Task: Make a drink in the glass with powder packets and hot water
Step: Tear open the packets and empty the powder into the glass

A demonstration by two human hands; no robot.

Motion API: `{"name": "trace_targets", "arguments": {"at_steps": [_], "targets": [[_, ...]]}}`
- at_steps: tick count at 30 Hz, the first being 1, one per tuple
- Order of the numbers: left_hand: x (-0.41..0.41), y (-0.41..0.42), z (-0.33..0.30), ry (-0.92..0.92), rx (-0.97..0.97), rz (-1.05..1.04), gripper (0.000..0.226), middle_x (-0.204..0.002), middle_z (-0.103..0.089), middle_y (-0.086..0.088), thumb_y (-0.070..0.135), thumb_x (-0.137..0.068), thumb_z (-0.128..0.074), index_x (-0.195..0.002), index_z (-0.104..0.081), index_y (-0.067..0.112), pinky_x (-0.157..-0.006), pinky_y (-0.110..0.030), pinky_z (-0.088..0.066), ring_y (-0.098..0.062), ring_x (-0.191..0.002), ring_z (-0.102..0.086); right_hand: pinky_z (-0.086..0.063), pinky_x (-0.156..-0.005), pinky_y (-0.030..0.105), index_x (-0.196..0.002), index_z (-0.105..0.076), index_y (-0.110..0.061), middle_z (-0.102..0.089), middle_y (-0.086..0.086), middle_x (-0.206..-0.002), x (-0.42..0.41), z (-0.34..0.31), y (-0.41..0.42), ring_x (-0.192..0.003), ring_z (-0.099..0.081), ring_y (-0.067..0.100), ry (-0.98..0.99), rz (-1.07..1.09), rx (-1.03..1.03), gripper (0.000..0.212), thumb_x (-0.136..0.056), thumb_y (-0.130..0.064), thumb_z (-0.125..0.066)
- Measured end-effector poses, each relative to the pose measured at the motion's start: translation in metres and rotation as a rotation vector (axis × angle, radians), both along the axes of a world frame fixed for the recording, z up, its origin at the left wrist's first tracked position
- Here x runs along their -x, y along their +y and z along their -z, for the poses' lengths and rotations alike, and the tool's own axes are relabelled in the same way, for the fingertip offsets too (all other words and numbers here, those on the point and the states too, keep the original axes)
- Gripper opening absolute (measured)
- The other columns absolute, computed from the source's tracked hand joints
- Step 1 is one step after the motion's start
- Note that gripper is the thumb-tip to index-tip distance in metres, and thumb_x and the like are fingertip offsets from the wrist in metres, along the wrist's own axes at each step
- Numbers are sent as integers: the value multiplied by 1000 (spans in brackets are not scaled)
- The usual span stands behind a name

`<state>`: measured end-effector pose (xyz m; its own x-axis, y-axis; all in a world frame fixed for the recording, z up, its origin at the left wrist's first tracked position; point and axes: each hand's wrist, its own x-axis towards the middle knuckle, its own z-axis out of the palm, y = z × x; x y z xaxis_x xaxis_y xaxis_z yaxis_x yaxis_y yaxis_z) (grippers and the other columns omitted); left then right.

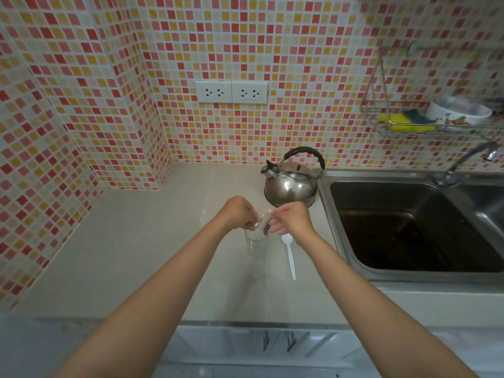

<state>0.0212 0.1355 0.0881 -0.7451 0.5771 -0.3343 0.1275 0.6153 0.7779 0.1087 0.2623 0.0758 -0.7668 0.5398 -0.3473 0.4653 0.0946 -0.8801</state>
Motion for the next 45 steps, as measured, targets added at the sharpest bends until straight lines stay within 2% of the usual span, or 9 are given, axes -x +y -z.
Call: {"name": "trace_targets", "arguments": {"at_steps": [6,8,10,18,25,30,35,41,45], "targets": [[-2,3,8,-39,-98,4,12,-67,-64,-12,-3,-82,-67,-92,-70,-10,-55,-12,-55,-11,-54,-62,-52,-44,22,-104,-60,13,-65,14,-67,-4,-3,-3,-40,-64,15,18,-20,177,31,-90,-15,-62],[-2,4,11,-56,-121,11,3,-66,-64,-11,-2,-82,-68,-83,-70,-5,-53,-12,-54,-6,-49,-61,-51,-44,23,-104,-60,15,-64,15,-66,-5,-4,-4,-39,-64,14,30,-28,162,32,-89,-13,-63],[-1,4,13,-69,-141,14,8,-67,-65,-11,-4,-81,-67,-75,-69,0,-54,-12,-54,-6,-49,-62,-51,-43,22,-104,-60,15,-64,15,-66,-5,-5,-3,-39,-64,14,23,-33,165,30,-89,-10,-63],[4,5,17,-117,-176,25,13,-62,-67,-6,-1,-80,-71,-70,-70,6,-52,-12,-53,-1,-44,-62,-53,-45,22,-105,-60,17,-65,17,-68,-7,-9,0,-42,-66,15,19,-50,225,29,-90,-7,-59],[1,7,16,-120,-215,22,12,-65,-64,-6,3,-81,-72,-71,-67,7,-53,-11,-52,-3,-49,-61,-54,-46,24,-103,-59,17,-67,25,-78,-8,-13,1,-46,-68,20,63,-19,251,24,-89,-2,-53],[-4,10,17,-136,-262,7,16,-67,-63,-5,4,-85,-69,-70,-63,9,-51,-9,-50,2,-46,-61,-54,-43,21,-93,-63,12,-67,21,-72,-9,-16,3,-47,-68,21,51,-11,270,19,-85,-3,-53],[-6,10,18,-168,-264,-24,15,-73,-64,-9,2,-87,-65,-73,-63,6,-55,-12,-54,-13,-62,-62,-56,-48,24,-74,-64,1,-68,18,-70,-11,-15,3,-50,-68,22,44,-13,261,15,-84,-4,-53],[-13,12,17,-29,-202,-6,4,-77,-67,-20,-2,-83,-67,-79,-68,-2,-74,-36,-57,-20,-62,-63,-55,-44,24,-92,-62,13,-64,20,-68,-10,-12,0,-44,-66,22,11,-22,196,17,-85,1,-52],[-16,13,15,33,-184,-41,8,-72,-67,-14,0,-80,-69,-73,-66,2,-68,-25,-57,-19,-62,-65,-54,-40,22,-80,-61,11,-64,18,-59,-3,-12,-1,-38,-64,21,-49,-34,97,14,-84,2,-51]]}}
